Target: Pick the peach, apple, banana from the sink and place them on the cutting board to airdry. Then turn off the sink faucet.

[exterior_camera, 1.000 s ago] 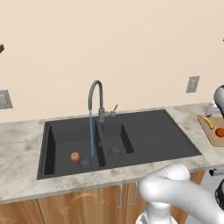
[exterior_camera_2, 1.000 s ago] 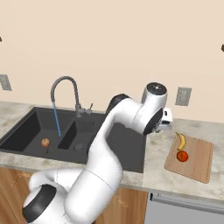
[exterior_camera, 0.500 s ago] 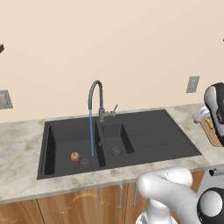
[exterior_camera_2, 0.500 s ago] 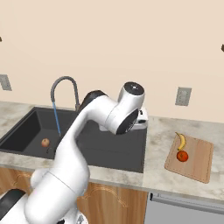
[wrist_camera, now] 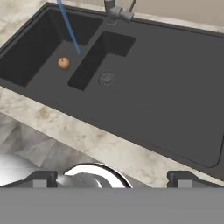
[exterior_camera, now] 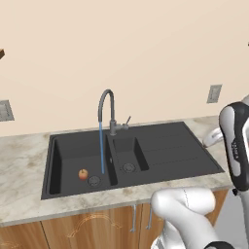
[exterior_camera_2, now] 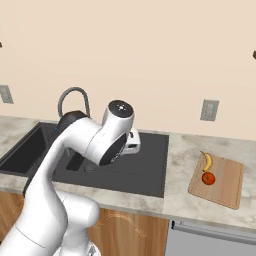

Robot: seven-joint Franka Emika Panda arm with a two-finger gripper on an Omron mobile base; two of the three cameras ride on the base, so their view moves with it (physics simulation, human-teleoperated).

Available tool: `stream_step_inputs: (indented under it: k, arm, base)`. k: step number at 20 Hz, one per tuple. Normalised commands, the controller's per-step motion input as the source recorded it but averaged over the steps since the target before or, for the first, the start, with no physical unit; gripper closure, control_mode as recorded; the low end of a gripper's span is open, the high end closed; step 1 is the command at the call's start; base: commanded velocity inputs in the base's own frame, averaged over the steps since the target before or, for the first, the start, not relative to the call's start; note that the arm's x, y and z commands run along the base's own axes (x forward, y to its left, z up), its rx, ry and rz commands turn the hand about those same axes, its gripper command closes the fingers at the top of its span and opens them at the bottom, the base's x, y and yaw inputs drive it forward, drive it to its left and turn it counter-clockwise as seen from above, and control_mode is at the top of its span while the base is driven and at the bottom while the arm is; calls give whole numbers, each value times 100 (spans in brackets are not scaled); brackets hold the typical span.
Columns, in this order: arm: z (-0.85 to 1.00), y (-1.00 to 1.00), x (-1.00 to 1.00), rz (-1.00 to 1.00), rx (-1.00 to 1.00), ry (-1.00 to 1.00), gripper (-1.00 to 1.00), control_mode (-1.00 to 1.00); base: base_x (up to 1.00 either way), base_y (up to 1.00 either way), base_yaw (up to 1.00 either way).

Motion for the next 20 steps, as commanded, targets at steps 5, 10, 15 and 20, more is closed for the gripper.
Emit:
stream_step_inputs:
  k: [5,10,15,20]
  arm:
    - [4,97,-31,-13,5,-5,-100,-100]
    - [0,100,-32,-23,0,-16,-100,-100]
    - [6,100,-29,-13,0,-11,-100,-100]
    - [21,95,-7,-4,0,-1,-100,-100]
  base:
    - [0,0,0]
    - [0,0,0]
    - [0,0,0]
    - [0,0,0]
